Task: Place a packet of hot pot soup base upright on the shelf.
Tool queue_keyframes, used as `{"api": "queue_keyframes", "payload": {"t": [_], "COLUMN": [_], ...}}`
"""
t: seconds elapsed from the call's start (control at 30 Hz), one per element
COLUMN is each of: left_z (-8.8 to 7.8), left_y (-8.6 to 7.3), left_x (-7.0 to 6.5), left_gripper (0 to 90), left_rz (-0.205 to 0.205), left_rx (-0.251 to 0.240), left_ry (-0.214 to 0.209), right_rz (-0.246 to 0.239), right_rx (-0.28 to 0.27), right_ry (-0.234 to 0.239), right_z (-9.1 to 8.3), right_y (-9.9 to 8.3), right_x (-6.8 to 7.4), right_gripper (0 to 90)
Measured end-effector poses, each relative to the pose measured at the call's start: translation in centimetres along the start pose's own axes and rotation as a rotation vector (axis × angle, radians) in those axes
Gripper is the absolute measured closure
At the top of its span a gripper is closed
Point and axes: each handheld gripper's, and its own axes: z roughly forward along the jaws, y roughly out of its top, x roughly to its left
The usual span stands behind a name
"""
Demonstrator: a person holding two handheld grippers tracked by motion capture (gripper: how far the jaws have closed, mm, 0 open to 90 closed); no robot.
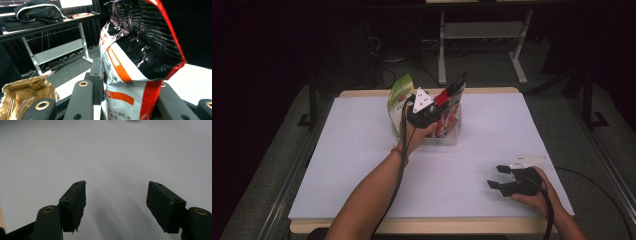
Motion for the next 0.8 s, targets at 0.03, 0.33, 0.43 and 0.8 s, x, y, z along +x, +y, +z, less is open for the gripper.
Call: {"api": "queue_keyframes", "payload": {"t": [0.03,0.33,0.43,0.8], "left_z": [-0.1,-0.8,-1.1,-2.4], "left_y": [0.1,0.5,0.7,1.1], "left_x": [0.0,0.0,-0.1,0.0], "left_gripper": [65.8,62.1,61.7,60.2], "left_rz": [0.002,0.037,0.049,0.069], "left_rx": [0.001,0.037,0.047,0.043], "left_ry": [-0.003,-0.023,-0.027,-0.052], "right_rz": [0.000,0.005,0.002,-0.002], "right_rx": [0.001,-0.002,-0.003,-0.016], "right_ry": [-0.001,-0.006,-0.007,-0.011], "right_z": [0.0,-0.1,-0.1,-0.3], "right_y": [0.0,0.0,0.0,0.1], "right_x": [0.0,0.0,0.0,0.0], "right_gripper": [31.2,31.3,31.3,31.5]}}
